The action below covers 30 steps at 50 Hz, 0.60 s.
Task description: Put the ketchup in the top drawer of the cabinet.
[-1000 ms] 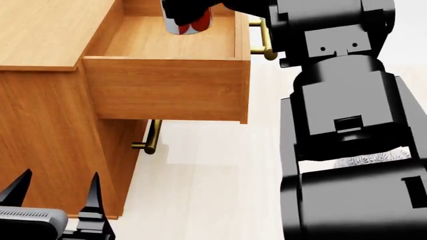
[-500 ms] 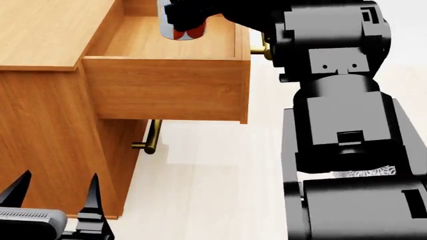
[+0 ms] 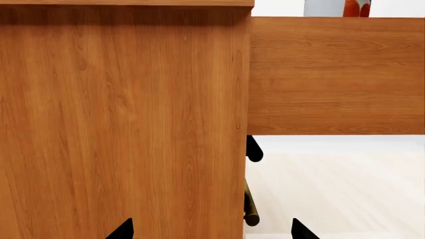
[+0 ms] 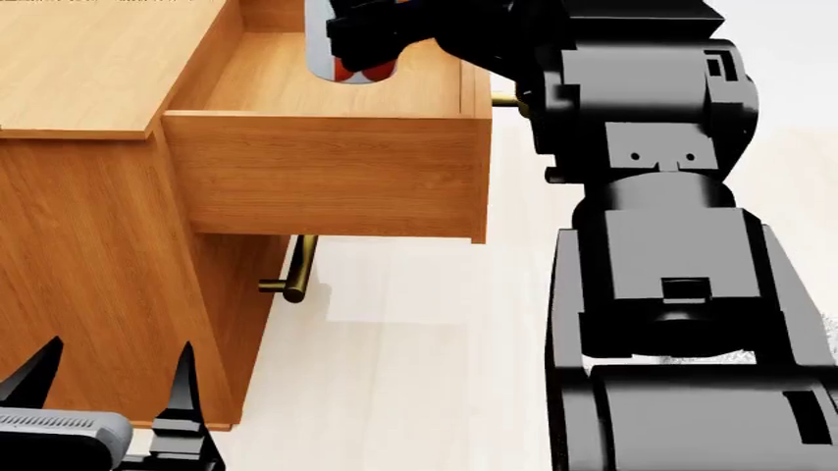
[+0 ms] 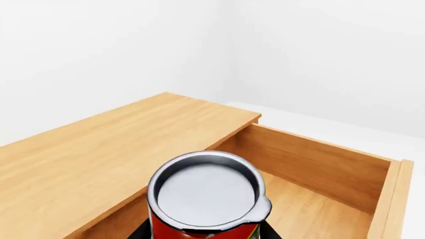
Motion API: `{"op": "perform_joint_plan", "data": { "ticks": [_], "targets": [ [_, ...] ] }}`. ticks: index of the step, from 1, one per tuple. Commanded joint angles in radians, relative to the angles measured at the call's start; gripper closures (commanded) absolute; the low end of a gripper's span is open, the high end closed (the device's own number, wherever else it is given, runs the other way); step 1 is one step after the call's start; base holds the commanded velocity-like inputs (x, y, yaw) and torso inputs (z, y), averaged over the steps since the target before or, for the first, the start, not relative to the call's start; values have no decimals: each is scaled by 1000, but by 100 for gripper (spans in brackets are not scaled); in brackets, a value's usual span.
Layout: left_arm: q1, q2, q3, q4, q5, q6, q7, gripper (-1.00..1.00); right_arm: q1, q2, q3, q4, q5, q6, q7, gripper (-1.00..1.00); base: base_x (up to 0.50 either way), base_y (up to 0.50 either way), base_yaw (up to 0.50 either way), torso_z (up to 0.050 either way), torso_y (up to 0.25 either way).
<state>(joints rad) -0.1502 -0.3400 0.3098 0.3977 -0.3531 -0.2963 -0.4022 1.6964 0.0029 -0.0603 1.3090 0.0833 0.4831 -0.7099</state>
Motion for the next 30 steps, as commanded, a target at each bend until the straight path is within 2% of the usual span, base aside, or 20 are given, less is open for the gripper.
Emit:
{"op": "perform_joint_plan", "data": {
  "ticks": [1,30],
  "targets": [
    [3,-4,2,7,-3,-2,-4,-100,-3,-1,-23,0,4,-24,-12,100,0,0,0,0,0],
    [2,-8,3,-7,-9,12,-8,-100,-21,-2,-172,0,143,-35,12,100,0,0,0,0,0]
  ]
}}
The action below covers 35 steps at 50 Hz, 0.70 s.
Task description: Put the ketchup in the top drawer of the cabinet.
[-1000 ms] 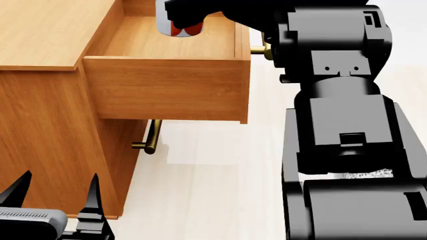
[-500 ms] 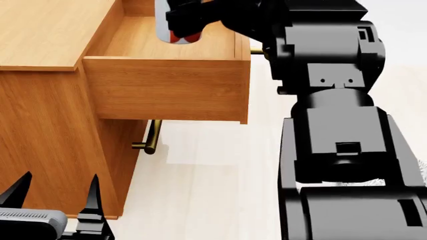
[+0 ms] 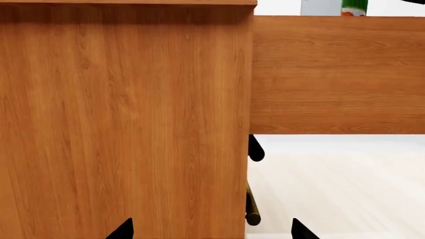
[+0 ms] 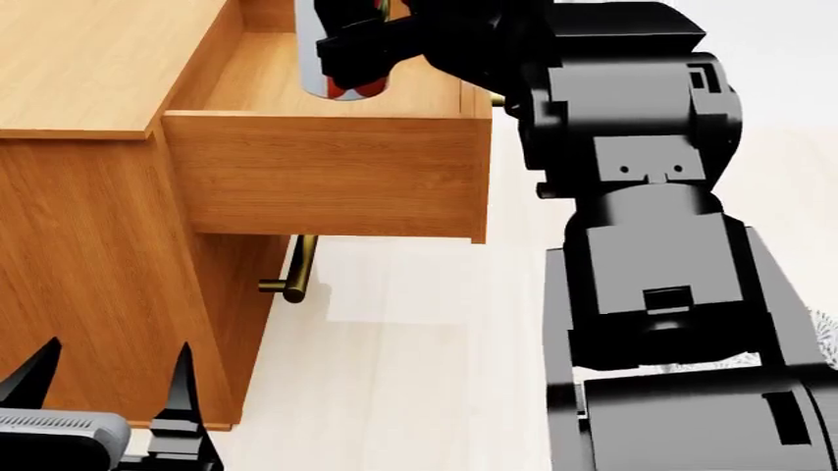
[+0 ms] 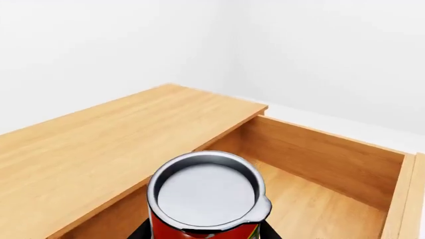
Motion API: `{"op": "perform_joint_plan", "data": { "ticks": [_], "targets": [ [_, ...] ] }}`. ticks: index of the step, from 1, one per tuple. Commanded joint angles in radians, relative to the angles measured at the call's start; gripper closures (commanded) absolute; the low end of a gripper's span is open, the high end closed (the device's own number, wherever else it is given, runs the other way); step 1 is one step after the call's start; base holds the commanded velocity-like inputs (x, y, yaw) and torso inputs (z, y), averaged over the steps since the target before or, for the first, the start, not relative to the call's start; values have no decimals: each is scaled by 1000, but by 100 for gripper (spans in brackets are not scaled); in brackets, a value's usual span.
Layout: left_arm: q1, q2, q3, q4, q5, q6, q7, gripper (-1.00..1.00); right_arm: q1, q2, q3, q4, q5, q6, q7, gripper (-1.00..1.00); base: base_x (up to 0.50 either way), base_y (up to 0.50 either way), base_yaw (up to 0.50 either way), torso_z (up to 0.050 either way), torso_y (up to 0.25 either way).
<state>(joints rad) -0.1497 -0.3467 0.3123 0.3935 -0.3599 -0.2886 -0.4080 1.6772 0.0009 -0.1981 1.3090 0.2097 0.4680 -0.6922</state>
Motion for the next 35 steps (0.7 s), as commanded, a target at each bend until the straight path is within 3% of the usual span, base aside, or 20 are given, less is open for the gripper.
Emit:
{"op": "perform_joint_plan", "data": {
  "ticks": [1,15,35],
  "targets": [
    [2,-2,2,-5,-2,5,-2,-100,-2,0,-41,0,21,-19,-8,100,0,0,0,0,0],
    [-3,-2,7,-7,-3,3,-6,-100,-16,0,-159,0,85,-28,-27,100,0,0,0,0,0],
    [-4,-5,9,-18,-7,13,-6,-100,-23,0,-195,0,130,-33,-14,100,0,0,0,0,1]
  ]
}}
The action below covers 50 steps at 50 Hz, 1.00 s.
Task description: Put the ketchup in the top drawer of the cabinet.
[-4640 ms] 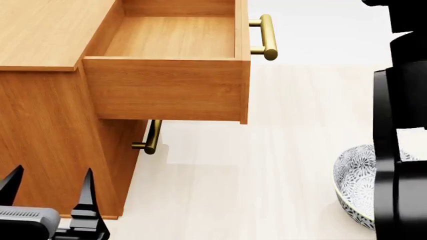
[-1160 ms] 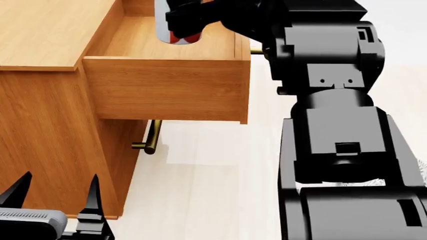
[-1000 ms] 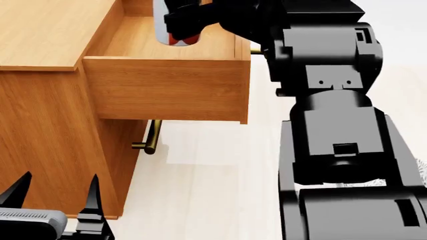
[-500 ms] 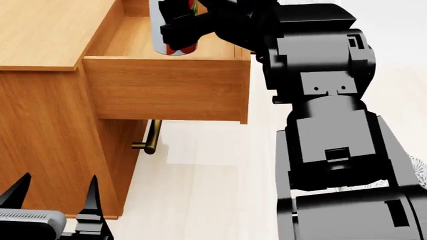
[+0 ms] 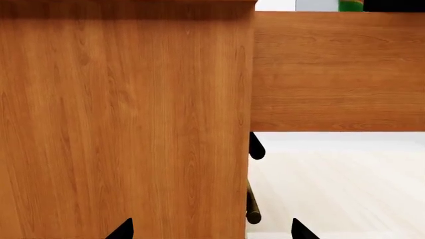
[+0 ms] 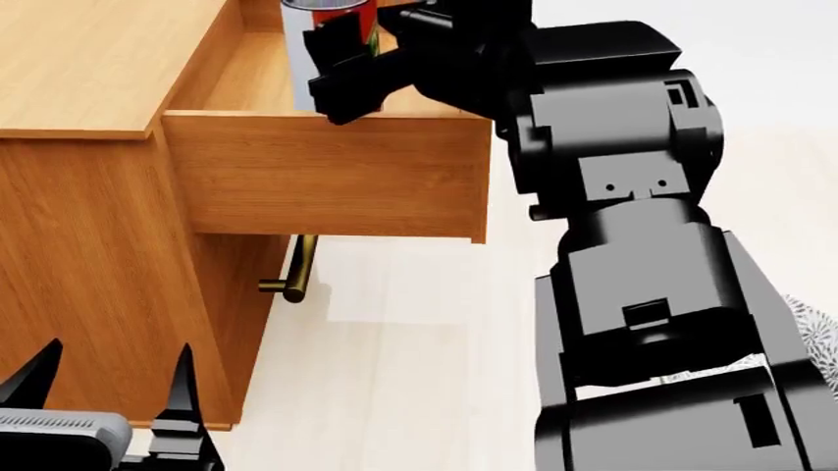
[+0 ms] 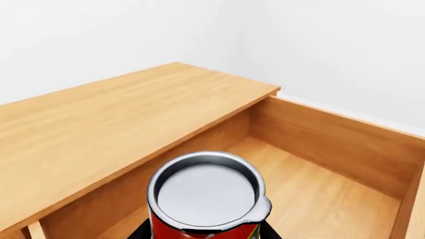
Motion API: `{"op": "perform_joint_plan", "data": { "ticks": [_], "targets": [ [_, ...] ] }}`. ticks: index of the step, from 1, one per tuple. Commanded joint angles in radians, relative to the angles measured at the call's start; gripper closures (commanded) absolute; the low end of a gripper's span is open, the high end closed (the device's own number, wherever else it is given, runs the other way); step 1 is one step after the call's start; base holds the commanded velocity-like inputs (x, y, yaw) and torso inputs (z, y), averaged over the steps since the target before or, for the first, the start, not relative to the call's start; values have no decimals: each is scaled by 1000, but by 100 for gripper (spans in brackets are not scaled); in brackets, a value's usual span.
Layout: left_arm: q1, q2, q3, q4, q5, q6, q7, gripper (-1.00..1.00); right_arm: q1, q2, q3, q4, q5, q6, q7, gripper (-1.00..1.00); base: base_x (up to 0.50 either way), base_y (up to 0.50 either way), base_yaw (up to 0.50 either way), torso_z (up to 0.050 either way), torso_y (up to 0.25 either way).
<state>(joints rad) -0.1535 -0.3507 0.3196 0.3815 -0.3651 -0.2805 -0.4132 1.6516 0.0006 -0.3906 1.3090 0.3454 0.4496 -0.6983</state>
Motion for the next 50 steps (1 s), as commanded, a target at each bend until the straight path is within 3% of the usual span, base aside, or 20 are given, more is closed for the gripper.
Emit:
{"op": "perform_joint_plan", "data": {
  "ticks": [1,22,23,44,50],
  "targets": [
    [1,-2,1,-5,-2,5,-1,-100,2,0,2,0,-9,-13,-7,100,0,0,0,0,0],
    [3,-7,5,-3,-3,7,-8,-100,-6,0,34,0,-50,-10,6,100,0,0,0,0,0],
    [2,-6,5,-3,-4,7,-9,-100,-8,0,29,0,-48,-12,7,-100,0,0,0,0,0],
    [-1,-11,8,-1,-6,3,-16,-100,-10,0,-34,0,8,-44,42,-100,0,0,0,0,0],
    [-5,-10,11,-8,-7,5,-14,-100,14,0,51,0,28,-160,89,-100,0,0,0,0,0]
  ]
}}
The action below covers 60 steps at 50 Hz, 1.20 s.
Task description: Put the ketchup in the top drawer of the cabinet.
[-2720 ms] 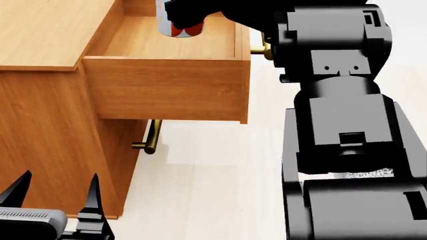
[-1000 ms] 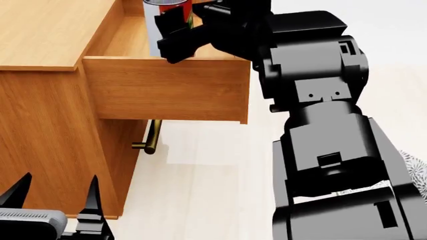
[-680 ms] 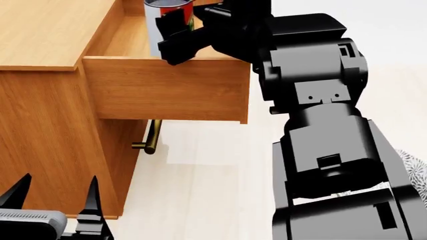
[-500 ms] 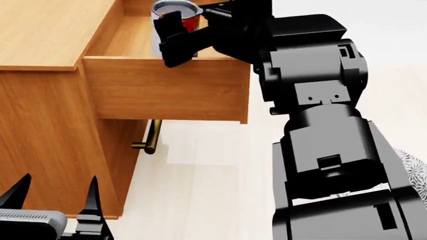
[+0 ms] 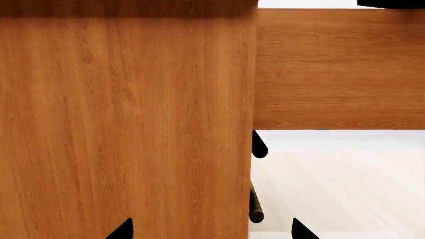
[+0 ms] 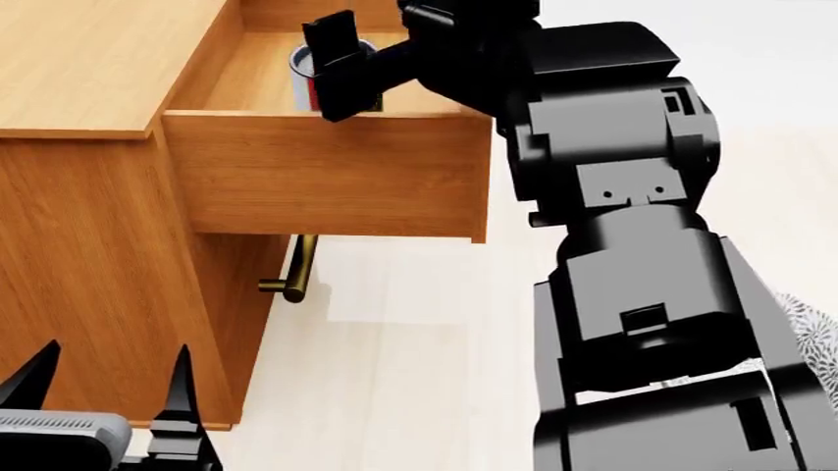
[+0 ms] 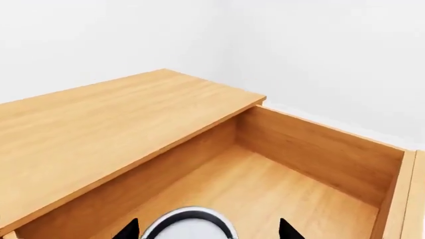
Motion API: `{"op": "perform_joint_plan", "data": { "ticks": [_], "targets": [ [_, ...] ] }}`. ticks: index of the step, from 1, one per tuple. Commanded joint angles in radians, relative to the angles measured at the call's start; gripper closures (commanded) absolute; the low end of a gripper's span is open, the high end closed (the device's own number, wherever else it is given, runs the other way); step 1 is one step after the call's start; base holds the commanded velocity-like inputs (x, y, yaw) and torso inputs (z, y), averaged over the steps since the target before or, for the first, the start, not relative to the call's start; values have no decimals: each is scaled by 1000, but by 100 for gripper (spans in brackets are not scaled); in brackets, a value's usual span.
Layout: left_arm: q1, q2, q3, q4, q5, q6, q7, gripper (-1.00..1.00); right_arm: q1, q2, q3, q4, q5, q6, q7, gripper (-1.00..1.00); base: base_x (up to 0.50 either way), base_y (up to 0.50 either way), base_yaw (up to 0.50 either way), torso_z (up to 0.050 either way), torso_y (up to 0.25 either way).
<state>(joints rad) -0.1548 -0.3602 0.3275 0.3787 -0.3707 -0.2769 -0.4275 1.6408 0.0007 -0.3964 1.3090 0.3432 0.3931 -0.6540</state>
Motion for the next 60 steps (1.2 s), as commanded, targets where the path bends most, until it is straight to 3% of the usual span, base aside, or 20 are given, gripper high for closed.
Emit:
{"op": "perform_joint_plan", "data": {
  "ticks": [1,8,23,27,33,52,60],
  "targets": [
    [-5,-1,4,-6,-2,1,0,-100,28,0,63,0,30,-110,44,-100,0,0,0,0,0],
    [-7,1,7,-15,-3,7,3,-100,43,0,208,0,25,-256,114,-100,0,0,0,0,0],
    [-47,-24,12,59,2,-47,-12,-100,132,17,340,-11,-34,-282,180,-100,0,0,0,0,0],
    [-53,-30,16,78,4,-57,-15,-100,-49,62,328,-536,-3,11,308,-100,0,0,0,0,0],
    [-61,-43,16,123,1,-84,-24,-100,-194,117,345,-986,40,255,440,-100,0,0,0,0,0],
    [-61,-87,19,324,-22,-188,-68,-100,-603,249,476,-1865,160,639,677,-100,0,0,0,0,0],
    [-62,-96,14,358,-31,-207,-79,-100,-713,264,479,-2004,135,625,728,-100,0,0,0,0,0]
  ]
}}
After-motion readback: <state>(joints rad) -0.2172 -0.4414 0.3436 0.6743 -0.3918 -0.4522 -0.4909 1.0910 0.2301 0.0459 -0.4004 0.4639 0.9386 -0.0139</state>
